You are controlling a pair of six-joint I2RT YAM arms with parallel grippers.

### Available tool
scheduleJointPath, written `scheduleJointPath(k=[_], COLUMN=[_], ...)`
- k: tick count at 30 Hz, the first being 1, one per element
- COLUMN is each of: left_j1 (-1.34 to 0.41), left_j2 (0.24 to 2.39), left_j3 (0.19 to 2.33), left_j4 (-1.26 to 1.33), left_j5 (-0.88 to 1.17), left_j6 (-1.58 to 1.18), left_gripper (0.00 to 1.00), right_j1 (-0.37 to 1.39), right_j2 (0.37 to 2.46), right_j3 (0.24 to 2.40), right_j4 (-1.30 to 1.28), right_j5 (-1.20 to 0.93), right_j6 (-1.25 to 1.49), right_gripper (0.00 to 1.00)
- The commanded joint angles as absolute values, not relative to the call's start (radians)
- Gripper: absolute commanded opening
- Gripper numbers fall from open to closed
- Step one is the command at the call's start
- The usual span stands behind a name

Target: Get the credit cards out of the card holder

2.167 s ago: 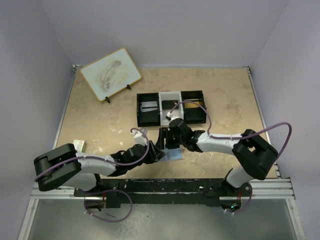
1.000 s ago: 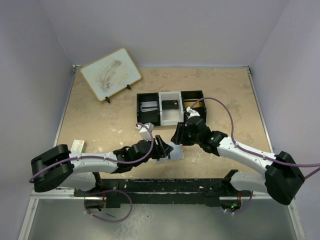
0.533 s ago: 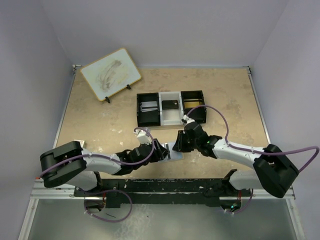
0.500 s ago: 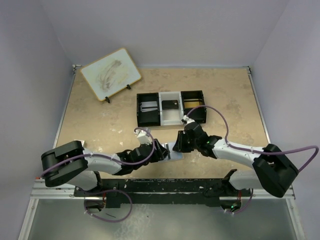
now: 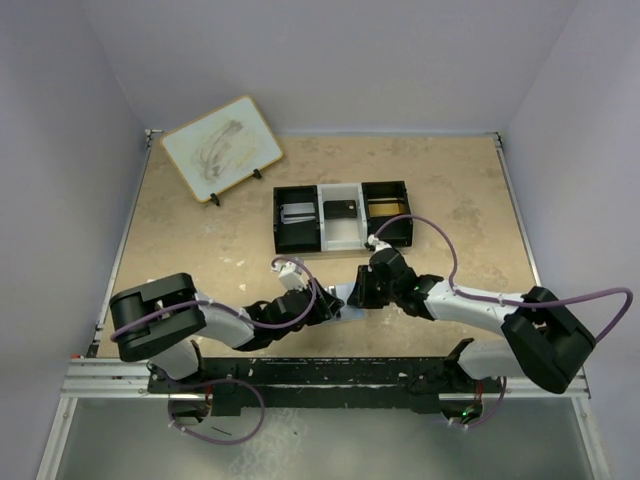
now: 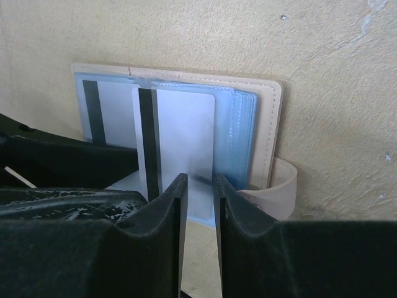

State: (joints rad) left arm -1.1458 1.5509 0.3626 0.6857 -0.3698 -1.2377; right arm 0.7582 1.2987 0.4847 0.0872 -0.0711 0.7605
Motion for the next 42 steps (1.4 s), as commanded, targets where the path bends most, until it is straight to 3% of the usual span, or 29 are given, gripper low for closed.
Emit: scheduleJointPath(k=[1, 11, 26, 42], left_j1=[-1.143, -1.143, -1.141, -1.141], left_j2=[1.627, 1.707, 1.701, 1.559], left_j3=[0.333, 0.299, 0.291, 0.244], left_j4=[0.828, 1.006, 1.075, 0.873], left_j5=[-0.376, -0.363, -0.321, -0.387], left_j6=[-1.302, -1.336, -1.291, -1.29], left_gripper=[0.43, 0.32, 0.0, 0.0], right_j1=[0.756, 0.756, 0.756, 0.756], right_j2=[1.326, 1.31, 1.274, 1.29], right_j3=[0.46, 0.439, 0.446, 0.461], right_j4=[0.095, 0.105, 0.067, 0.049], right_j5=[-0.061, -0.062, -0.02, 0.009], right_j6=[0.773, 0.792, 0.808, 0.813], right_gripper=[0.26, 0.26, 0.29, 0.33])
